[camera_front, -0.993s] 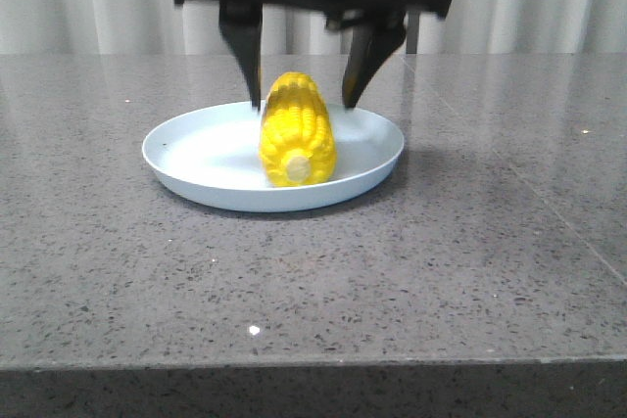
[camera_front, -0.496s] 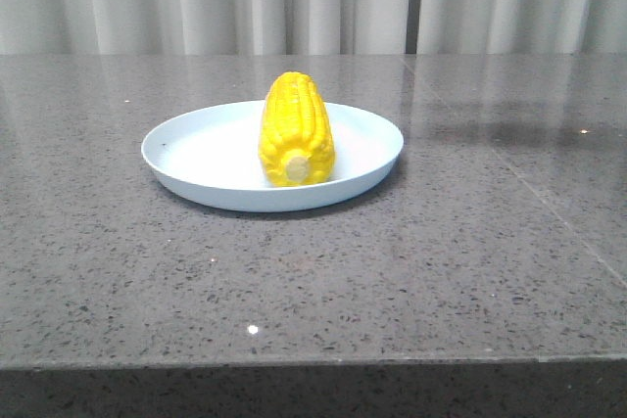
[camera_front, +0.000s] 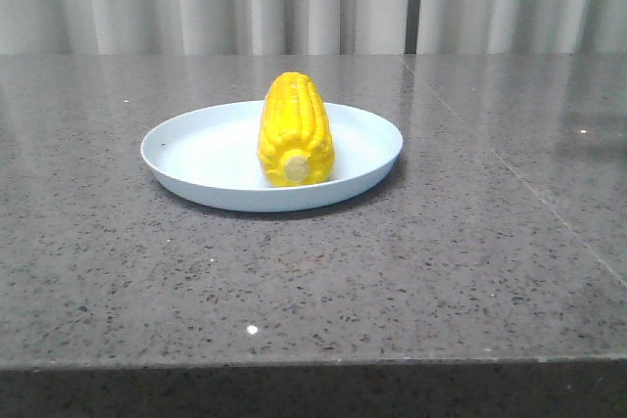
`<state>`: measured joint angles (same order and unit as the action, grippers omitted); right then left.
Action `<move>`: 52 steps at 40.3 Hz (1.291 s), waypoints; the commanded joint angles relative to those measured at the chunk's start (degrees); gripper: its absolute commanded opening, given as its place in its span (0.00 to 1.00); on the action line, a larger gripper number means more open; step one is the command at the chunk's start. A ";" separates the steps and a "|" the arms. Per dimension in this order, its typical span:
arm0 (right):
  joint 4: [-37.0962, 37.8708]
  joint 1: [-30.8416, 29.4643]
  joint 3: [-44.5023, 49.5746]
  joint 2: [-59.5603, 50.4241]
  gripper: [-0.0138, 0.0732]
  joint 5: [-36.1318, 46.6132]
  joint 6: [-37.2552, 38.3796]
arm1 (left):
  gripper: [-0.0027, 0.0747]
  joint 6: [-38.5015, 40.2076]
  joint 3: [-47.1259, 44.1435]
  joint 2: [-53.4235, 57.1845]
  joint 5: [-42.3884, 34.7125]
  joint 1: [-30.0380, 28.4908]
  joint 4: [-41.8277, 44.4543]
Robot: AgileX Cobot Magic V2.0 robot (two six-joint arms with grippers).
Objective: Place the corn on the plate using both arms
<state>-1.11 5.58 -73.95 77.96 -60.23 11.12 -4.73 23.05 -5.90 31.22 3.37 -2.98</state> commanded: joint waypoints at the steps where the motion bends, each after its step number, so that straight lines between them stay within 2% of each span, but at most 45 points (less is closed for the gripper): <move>1: 0.27 -0.32 5.09 -7.86 0.03 7.34 -1.94 | 0.01 0.04 1.44 -0.71 -4.61 -0.01 -0.21; 9: 0.31 -0.17 21.01 -20.60 0.03 16.84 -5.94 | 0.01 0.04 1.44 -0.71 -4.61 -0.01 -0.21; 18: 0.31 -0.17 39.27 -38.39 0.03 30.62 -6.07 | 0.01 0.04 1.44 -0.71 -4.61 -0.01 -0.21; 25: 0.31 -0.17 48.17 -51.61 0.03 34.83 -6.07 | 0.01 0.04 1.44 -0.71 -4.61 -0.01 -0.21; 35: 1.11 -0.17 52.00 -63.50 0.03 34.70 -7.42 | 0.01 0.04 1.44 -0.71 -4.61 -0.01 -0.21; 52: 2.60 -0.17 52.00 -64.49 0.03 35.07 -7.42 | 0.01 0.04 1.44 -0.71 -4.61 -0.01 -0.21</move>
<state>0.55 5.58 -20.54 13.09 -29.86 4.14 -4.73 23.05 -5.90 31.22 3.37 -2.98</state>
